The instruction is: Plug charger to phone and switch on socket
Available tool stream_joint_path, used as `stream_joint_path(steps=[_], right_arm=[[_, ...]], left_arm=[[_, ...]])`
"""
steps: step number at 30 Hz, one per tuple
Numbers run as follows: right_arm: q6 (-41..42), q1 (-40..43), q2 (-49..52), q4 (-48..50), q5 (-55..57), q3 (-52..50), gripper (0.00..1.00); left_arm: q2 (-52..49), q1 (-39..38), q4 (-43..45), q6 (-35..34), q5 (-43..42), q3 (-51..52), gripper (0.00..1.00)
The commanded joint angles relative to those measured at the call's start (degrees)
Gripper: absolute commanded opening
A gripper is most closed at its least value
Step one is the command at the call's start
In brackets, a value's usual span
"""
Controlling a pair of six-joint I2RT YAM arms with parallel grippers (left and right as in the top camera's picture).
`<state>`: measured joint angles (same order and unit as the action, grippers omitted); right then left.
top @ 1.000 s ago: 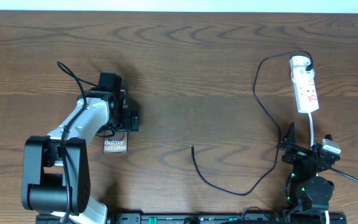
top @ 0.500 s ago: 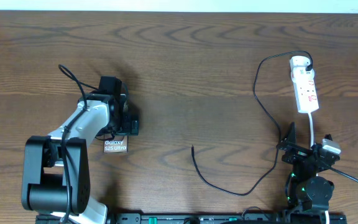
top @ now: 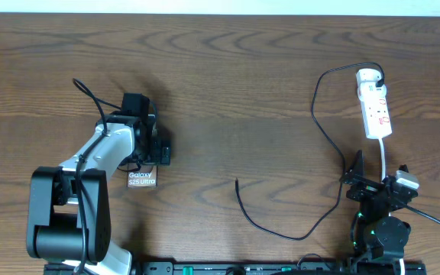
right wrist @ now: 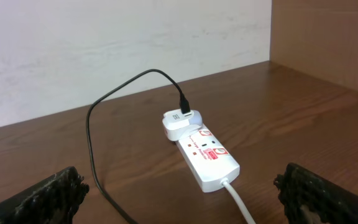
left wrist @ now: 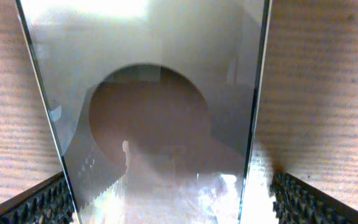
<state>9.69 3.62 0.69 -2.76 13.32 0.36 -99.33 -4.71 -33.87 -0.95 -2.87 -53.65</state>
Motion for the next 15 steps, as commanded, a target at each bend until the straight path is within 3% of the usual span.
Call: stream_joint_path(steps=[1, 15], right_arm=[[0.5, -0.3, -0.3, -0.2, 0.5, 0.0, 0.99], [0.5, -0.3, -0.3, -0.2, 0.5, 0.0, 0.99]], left_arm=[[-0.7, 0.0, 1.0, 1.4, 0.6, 1.0, 0.98], [-0.7, 0.0, -0.1, 1.4, 0.5, 2.1, 0.98]])
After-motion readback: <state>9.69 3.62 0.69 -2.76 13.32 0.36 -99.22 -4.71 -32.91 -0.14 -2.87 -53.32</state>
